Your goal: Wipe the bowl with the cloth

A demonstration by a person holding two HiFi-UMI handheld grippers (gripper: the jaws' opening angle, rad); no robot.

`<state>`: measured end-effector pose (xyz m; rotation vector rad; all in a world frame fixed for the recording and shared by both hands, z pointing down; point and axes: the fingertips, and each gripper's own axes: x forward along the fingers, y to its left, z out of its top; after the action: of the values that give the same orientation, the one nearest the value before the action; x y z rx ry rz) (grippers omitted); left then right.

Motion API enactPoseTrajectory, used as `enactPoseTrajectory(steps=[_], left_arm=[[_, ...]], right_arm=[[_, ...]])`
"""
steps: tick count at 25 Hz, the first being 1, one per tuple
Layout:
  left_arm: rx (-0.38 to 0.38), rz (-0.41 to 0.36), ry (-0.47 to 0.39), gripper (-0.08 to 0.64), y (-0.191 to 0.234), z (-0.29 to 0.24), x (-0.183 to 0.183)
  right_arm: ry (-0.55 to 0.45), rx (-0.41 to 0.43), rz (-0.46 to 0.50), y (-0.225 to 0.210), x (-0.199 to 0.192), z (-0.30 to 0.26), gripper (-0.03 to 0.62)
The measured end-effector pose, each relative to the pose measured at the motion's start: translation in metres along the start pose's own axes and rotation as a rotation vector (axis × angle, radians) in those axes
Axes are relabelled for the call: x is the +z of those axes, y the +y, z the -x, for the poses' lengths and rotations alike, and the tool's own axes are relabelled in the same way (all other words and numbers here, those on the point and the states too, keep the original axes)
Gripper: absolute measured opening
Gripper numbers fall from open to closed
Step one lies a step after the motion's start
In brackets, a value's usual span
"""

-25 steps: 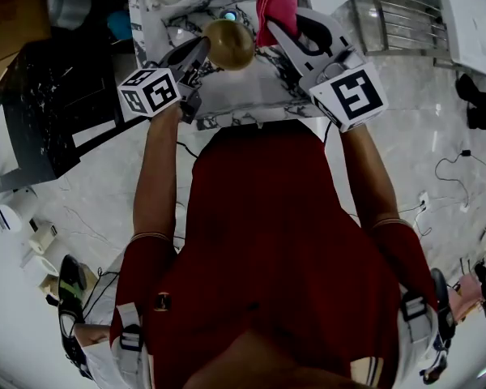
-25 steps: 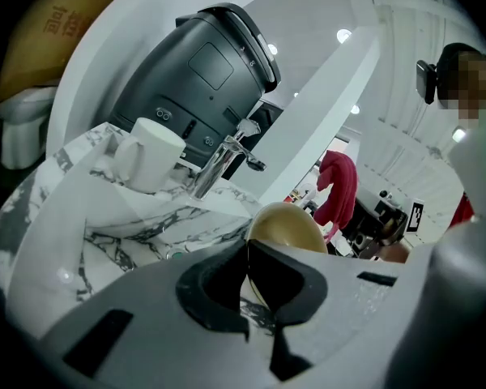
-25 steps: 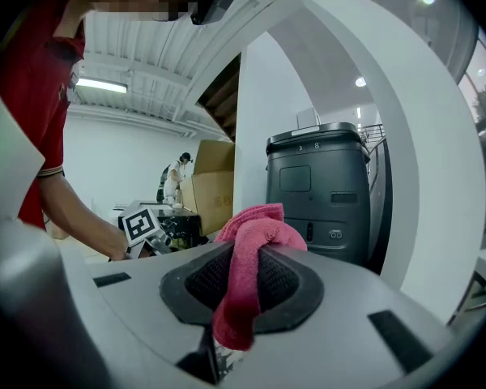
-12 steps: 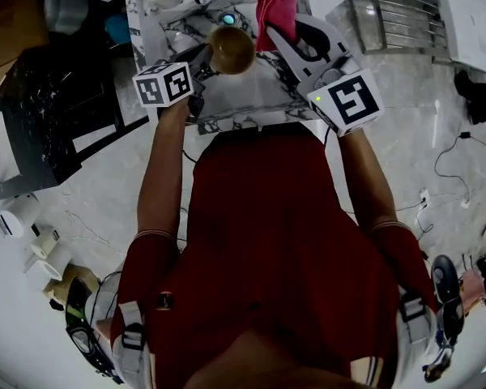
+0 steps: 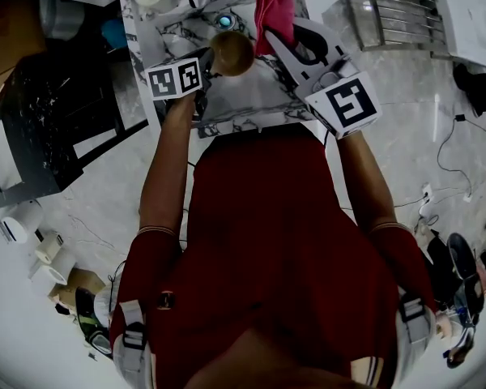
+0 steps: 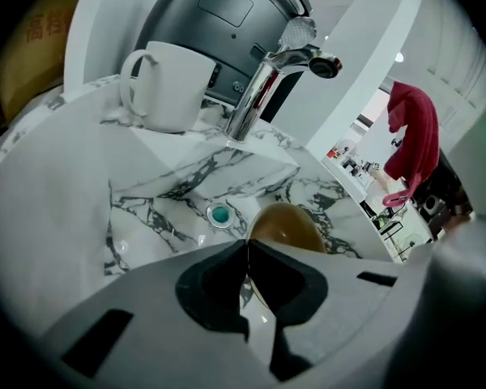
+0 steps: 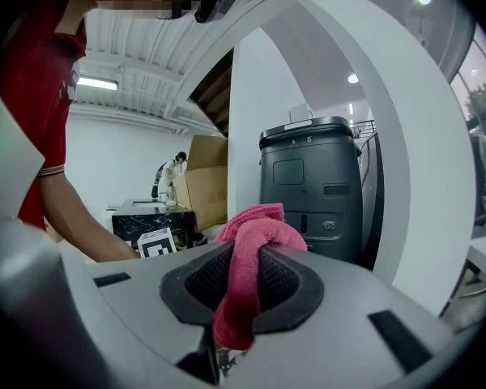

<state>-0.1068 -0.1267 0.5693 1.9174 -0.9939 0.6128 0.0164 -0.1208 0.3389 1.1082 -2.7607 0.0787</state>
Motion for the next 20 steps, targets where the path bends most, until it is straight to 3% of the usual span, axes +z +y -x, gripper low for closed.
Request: enactPoseTrajectory(steps=[20], left_arm=[[0.056, 0.053, 0.112, 0.018, 0.021, -0.032, -0.023]], right_arm=[[0.028, -0.009, -0.017, -0.001, -0.010, 0.000, 0.057]])
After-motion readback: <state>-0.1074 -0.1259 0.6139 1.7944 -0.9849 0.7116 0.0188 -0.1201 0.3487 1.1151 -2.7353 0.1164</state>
